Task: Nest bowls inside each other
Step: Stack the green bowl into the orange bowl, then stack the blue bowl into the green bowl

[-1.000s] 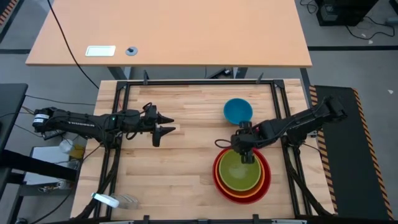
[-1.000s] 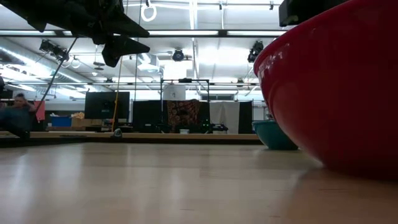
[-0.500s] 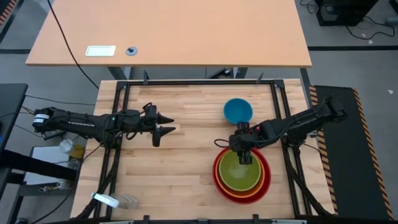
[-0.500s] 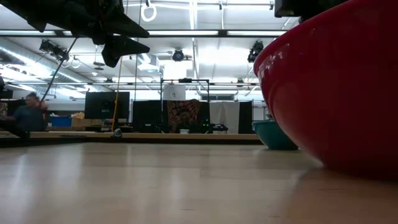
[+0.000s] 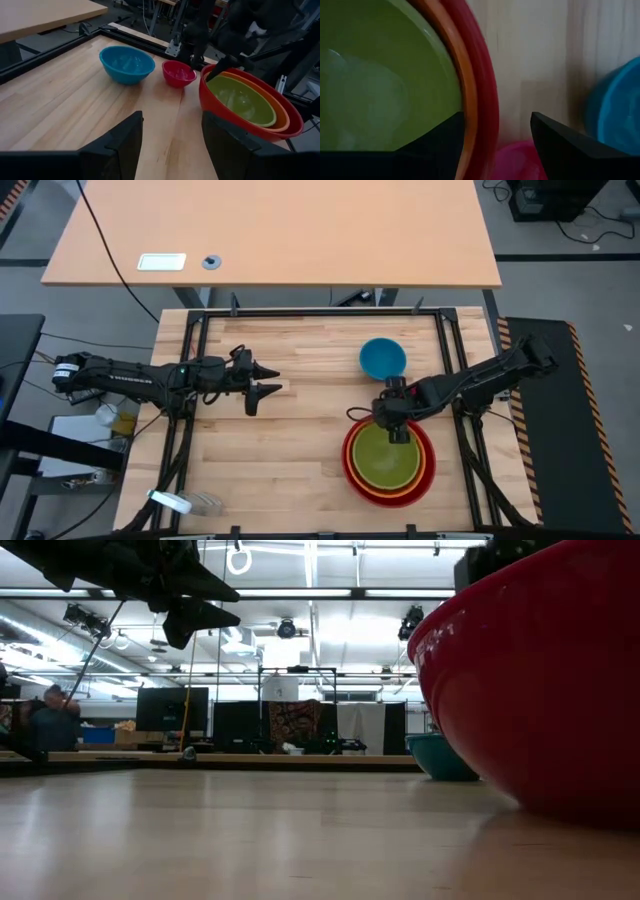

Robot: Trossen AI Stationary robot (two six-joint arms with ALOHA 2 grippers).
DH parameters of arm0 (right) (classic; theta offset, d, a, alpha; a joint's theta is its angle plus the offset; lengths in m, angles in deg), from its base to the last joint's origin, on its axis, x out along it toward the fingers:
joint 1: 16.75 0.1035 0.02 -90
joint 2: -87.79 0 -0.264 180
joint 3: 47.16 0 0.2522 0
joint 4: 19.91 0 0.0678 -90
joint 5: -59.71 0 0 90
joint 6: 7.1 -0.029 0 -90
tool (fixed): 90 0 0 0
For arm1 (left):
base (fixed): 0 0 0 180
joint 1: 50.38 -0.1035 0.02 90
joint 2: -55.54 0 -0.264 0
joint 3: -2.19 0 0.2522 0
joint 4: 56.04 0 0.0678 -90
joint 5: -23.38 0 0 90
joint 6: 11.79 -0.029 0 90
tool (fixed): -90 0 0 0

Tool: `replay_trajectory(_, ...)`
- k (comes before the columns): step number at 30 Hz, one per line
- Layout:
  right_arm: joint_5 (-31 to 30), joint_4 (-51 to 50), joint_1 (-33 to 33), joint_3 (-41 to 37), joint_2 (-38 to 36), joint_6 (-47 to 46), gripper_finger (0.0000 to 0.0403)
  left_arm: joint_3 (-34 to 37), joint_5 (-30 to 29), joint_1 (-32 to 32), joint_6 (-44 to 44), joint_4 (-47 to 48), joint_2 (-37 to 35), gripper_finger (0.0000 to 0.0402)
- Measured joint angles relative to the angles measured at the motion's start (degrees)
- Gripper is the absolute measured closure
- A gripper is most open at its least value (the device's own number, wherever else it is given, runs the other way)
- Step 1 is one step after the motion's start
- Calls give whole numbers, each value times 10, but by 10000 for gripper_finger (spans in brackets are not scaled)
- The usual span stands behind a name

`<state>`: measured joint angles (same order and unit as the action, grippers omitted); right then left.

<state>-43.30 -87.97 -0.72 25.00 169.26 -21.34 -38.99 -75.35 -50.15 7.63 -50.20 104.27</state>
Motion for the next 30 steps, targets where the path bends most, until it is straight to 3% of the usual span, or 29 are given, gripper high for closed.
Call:
replay_trajectory(7,2,4,0,28,0,2,168,0,0,0,0,-5,0,196)
replay_trajectory(12,-61,-19,-27,32,-1,18,173,0,0,0,3,-2,0,196)
replay_trajectory(19,-38,13,-158,7,-14,50,192,0,0,0,4,10,0,196)
replay_trajectory(30,-6,60,-447,-49,-35,63,200,0,0,0,8,45,0,196)
